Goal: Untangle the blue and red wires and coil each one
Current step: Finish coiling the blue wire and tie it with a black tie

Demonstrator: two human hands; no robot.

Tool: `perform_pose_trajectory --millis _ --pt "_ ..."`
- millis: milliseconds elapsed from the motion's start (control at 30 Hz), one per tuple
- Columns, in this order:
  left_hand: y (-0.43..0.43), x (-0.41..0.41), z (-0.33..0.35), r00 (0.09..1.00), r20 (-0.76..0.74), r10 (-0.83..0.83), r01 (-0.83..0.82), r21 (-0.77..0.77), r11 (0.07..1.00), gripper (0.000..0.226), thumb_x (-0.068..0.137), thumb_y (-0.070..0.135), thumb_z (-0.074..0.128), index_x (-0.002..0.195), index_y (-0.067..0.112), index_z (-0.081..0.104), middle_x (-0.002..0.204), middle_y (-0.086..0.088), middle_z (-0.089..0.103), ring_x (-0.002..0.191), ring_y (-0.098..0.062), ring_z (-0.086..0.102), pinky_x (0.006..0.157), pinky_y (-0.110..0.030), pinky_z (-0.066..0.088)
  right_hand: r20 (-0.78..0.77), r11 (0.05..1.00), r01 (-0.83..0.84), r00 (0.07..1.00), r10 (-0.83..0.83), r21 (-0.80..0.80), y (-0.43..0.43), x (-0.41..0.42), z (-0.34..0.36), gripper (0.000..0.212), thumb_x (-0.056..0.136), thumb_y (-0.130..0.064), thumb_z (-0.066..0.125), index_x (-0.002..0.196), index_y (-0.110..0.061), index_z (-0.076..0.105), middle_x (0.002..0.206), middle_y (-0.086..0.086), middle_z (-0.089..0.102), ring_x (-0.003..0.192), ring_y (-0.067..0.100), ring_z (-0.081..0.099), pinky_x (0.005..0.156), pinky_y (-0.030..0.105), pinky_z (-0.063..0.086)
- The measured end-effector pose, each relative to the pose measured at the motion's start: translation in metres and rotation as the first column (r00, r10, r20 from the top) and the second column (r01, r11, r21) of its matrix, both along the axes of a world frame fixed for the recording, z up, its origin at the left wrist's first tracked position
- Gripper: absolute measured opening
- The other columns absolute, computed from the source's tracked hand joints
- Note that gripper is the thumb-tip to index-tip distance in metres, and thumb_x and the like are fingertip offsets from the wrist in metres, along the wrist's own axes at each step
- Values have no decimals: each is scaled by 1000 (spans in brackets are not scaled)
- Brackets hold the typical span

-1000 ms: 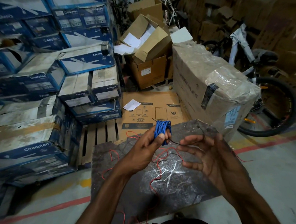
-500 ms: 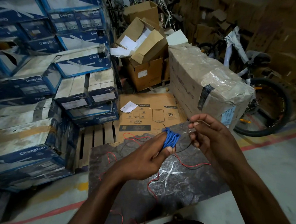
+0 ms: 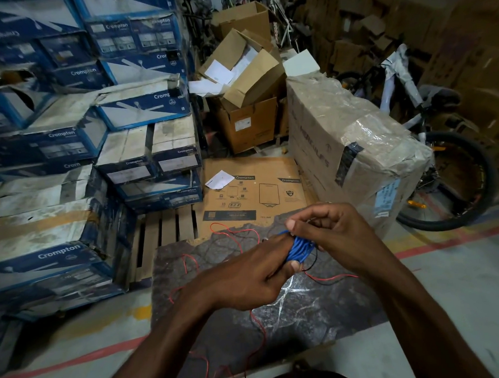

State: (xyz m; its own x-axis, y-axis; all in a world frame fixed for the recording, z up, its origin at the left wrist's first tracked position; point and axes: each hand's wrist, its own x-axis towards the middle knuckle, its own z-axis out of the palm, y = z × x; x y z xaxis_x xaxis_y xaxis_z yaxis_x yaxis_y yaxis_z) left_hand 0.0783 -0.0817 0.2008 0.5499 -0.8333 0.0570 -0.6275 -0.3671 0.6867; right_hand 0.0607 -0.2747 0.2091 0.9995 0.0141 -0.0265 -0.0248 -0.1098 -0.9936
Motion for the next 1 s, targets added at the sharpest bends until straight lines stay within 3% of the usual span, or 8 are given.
perform_pose_trajectory --millis 67,233,333,433,567,667,833,1000 --pt "0 0 1 1000 -15 10 -11 -43 999 25 107 22 43 130 12 46 118 8 50 109 -5 50 98 -25 41 15 997 49 999 -50 63 1 -1 -3 9 91 -5 74 93 3 77 63 -7 71 53 -2 60 53 8 43" --pt "3 -1 -8 993 -86 75 -80 -52 995 27 106 33 38 118 13 50 109 0 53 102 -20 54 91 -47 45 -20 957 249 968 -249 149 4 -2 -5 5 89 -16 76 90 -11 78 74 -3 75 67 5 63 51 16 46" --pt "6 1 -9 984 -147 103 -123 -139 983 25 107 29 38 123 15 52 113 2 55 108 -17 56 96 -42 46 0 913 352 933 -359 207 9 -3 -6 3 89 -16 76 86 -17 77 73 -5 75 69 5 63 52 17 48" --pt "5 2 -7 949 -302 95 -180 -267 947 24 107 16 40 125 11 54 113 -4 58 104 -19 58 93 -33 47 17 874 425 897 -441 236 17 -10 -6 4 89 -21 76 88 -17 77 70 -2 71 62 6 59 49 18 46" --pt "4 3 -12 909 -404 103 -260 -354 898 26 105 12 40 124 5 54 110 -15 59 98 -29 58 91 -35 48 95 894 435 891 -444 103 22 -24 -2 15 83 -37 79 88 -23 78 73 6 75 57 20 64 48 24 47" --pt "6 1 -21 909 -394 137 -282 -339 897 26 105 17 42 127 13 55 110 -4 62 103 -22 60 94 -35 48 171 902 431 890 -422 -16 21 -24 3 12 82 -41 80 84 -30 79 72 -3 74 59 22 65 55 27 50" --pt "1 -4 -31 906 -406 121 -252 -288 924 23 106 23 41 119 13 57 108 -11 58 102 -33 56 94 -52 46 230 909 416 884 -407 10 17 -23 11 4 86 -29 80 84 -25 79 71 5 74 53 9 63 45 23 49" --pt "-5 -10 -35 845 -518 129 -337 -330 882 35 102 32 41 114 3 56 102 -6 59 95 -21 54 91 -37 45 221 898 427 870 -441 109 17 -19 -1 8 93 -17 72 86 -15 73 75 10 74 63 11 69 51 22 55"
